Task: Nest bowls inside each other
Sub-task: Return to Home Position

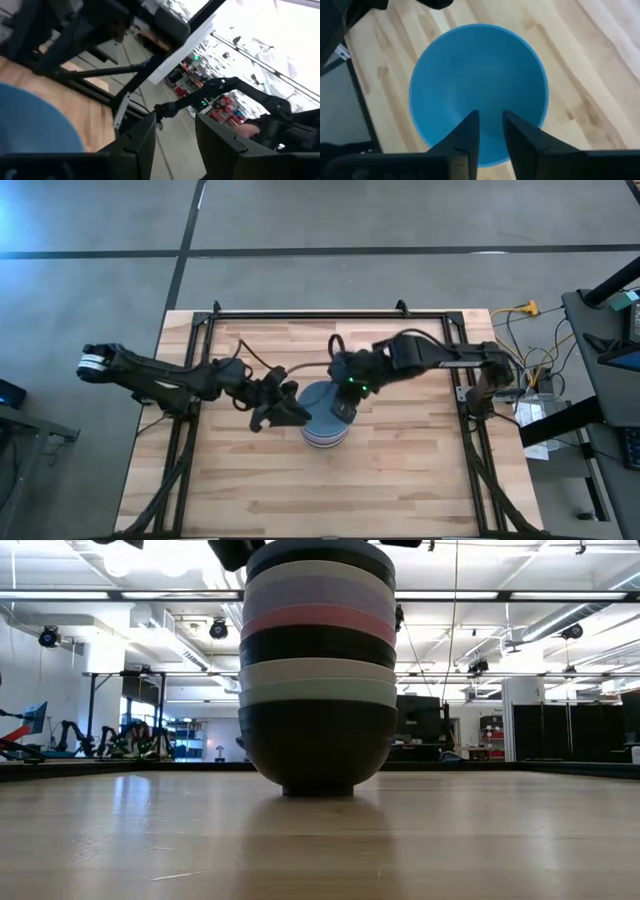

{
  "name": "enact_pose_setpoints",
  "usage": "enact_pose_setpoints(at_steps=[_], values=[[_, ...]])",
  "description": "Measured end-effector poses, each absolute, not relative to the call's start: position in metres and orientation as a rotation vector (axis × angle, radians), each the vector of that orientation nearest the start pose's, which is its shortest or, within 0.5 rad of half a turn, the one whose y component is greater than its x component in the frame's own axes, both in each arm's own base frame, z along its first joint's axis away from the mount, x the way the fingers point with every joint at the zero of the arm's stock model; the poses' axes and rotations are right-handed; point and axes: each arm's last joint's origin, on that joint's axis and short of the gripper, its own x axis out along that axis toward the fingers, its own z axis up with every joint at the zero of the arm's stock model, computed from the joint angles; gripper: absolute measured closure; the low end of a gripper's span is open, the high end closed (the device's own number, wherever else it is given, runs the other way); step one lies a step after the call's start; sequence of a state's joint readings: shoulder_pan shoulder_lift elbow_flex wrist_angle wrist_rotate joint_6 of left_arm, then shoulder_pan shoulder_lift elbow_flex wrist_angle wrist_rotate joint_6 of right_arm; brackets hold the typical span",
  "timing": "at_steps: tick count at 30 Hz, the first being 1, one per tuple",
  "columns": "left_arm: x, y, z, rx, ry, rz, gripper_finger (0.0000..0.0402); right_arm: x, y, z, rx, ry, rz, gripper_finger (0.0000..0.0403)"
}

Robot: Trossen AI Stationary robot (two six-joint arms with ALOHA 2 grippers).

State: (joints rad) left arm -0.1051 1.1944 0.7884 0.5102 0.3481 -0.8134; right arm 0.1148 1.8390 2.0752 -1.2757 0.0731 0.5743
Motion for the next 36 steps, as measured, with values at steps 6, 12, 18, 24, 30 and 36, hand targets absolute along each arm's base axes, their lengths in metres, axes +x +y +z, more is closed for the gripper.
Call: enact_pose_setpoints(at_steps=[6, 12, 18, 24, 30, 36], values=[[0.266, -0.037, 0.321, -0.754, 0.056, -0.440, 0.0279, 0.339, 0.051, 0.387, 0.418, 0.884, -0.222, 0.0354], [0.258, -0.039, 0.329, -0.751, 0.028, -0.455, 0.0279, 0.303, 0.063, 0.382, 0.500, 0.643, -0.091, 0.0355], [0.243, -0.043, 0.352, -0.741, -0.070, -0.467, 0.0279, 0.278, 0.089, 0.390, 0.586, 0.036, 0.221, 0.0355], [0.242, -0.030, 0.392, -0.573, -0.245, -0.418, 0.0279, 0.273, 0.082, 0.396, 0.213, -0.573, 0.200, 0.0355], [0.218, -0.004, 0.427, -0.419, -0.400, -0.317, 0.0279, 0.236, 0.035, 0.422, 0.171, -0.770, 0.062, 0.0355], [0.146, 0.006, 0.437, -0.346, -0.358, -0.068, 0.0279, 0.150, 0.012, 0.429, 0.093, -0.918, 0.026, 0.0355]])
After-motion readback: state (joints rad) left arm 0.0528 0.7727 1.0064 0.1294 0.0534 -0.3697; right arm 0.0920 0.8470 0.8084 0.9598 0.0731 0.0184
